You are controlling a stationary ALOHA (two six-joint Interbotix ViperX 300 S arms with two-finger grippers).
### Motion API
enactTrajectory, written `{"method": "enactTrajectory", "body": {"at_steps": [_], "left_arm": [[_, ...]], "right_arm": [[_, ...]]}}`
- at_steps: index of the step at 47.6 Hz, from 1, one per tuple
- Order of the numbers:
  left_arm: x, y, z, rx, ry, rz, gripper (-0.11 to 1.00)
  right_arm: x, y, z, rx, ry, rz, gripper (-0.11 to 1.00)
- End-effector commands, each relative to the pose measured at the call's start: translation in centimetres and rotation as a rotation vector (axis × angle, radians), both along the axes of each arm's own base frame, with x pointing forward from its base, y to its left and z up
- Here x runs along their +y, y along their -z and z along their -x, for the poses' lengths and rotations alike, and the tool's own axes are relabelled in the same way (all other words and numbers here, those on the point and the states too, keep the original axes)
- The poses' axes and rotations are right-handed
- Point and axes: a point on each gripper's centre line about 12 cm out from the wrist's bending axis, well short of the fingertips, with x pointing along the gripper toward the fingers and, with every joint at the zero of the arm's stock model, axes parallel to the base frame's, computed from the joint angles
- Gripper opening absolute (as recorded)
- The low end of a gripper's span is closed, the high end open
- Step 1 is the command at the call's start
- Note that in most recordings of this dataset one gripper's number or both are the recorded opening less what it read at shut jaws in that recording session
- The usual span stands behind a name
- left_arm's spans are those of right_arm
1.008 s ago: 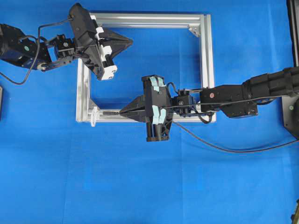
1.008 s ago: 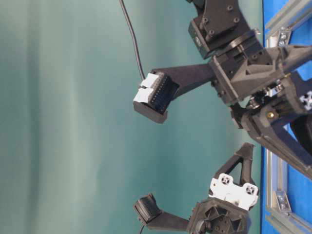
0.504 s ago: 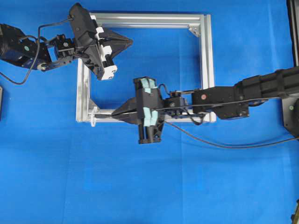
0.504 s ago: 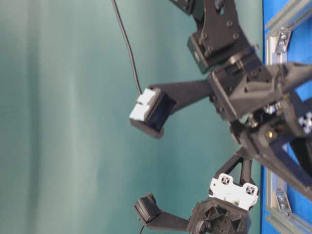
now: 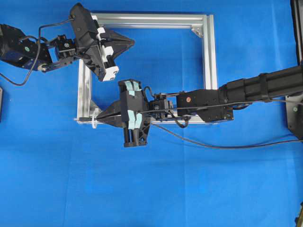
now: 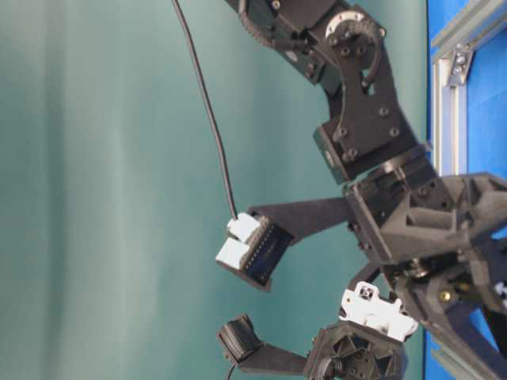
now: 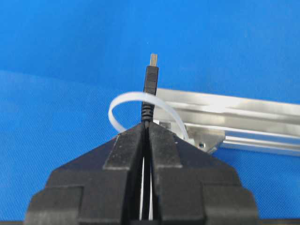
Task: Insert the wire through the string loop located on the left side.
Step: 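Push the plug through the white loop with the right gripper, moving left, then bring the left gripper to the plug tip protruding past the loop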
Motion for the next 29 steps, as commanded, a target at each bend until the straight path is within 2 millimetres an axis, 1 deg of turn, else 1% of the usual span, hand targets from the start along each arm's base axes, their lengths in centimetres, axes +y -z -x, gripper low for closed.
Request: {"method": "enactTrajectory", "body": {"at_steps": [1,14,19,25,29], "left_arm": [[0.1,-1.4,-0.1,-0.04,-0.001,-0.015,0.0],[0.1,-1.4,-0.1,-0.039,-0.001,-0.015,0.0],[0.0,-1.4,0.2,-0.037,-0.002,-0.011,0.0],[-0.3,-1.3,1.3,-0.027,-0.002,-0.01,0.0],[-0.7,-1.1,2.5,-0.018,-0.003,-0.008,0.0]], "right_arm": [[-0.1,-1.7,-0.6,-0.041,0.002,-0.002,0.0],[-0.1,-1.6,-0.5,-0.034,0.002,-0.001,0.0],[-0.1,-1.6,-0.5,-0.034,0.002,-0.001,0.0],[-0.1,-1.6,-0.5,-0.035,0.003,-0.001,0.0],[-0.1,-1.6,-0.5,-0.034,0.003,-0.001,0.0]]}}
